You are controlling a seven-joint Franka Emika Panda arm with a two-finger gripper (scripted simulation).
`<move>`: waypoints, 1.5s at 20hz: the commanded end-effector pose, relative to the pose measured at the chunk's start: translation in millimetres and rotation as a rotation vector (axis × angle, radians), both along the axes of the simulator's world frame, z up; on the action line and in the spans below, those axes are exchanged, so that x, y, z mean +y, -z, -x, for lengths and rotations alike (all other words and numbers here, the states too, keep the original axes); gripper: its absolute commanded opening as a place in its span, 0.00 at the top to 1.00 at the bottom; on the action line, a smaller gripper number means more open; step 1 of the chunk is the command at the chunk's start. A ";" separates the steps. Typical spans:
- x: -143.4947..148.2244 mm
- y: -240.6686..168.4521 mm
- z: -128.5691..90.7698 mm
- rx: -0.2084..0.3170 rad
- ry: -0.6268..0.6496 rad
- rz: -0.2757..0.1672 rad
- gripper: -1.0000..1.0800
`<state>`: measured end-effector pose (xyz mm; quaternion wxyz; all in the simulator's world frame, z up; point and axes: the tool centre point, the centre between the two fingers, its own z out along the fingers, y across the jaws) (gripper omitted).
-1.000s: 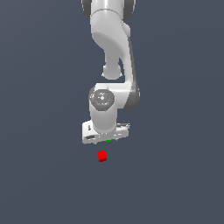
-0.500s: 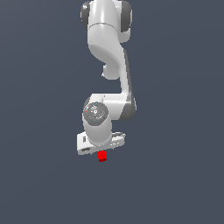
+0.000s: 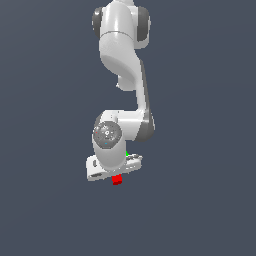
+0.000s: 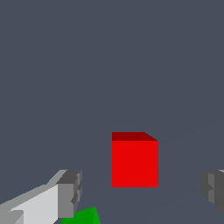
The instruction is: Stack the red cube on top of the green cube.
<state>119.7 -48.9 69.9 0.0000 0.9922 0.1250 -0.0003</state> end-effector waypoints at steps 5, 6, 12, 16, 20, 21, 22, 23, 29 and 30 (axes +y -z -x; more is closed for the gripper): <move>-0.1 9.4 -0.1 0.000 0.000 0.000 0.04; 0.2 13.5 -0.1 0.000 -0.001 0.000 0.04; 0.1 44.1 0.3 0.000 -0.001 0.000 0.04; 0.3 51.2 -0.4 -0.001 -0.002 0.000 0.04; 0.3 49.8 -1.3 -0.001 -0.002 0.000 1.00; 0.3 49.8 -1.3 -0.001 -0.002 0.000 1.00; 0.3 49.8 -1.3 -0.001 -0.002 0.000 1.00; 0.3 49.8 -1.3 -0.001 -0.002 0.000 1.00; 0.3 49.8 -1.3 -0.001 -0.002 0.000 1.00; 0.2 50.2 -1.0 0.000 -0.001 0.000 1.00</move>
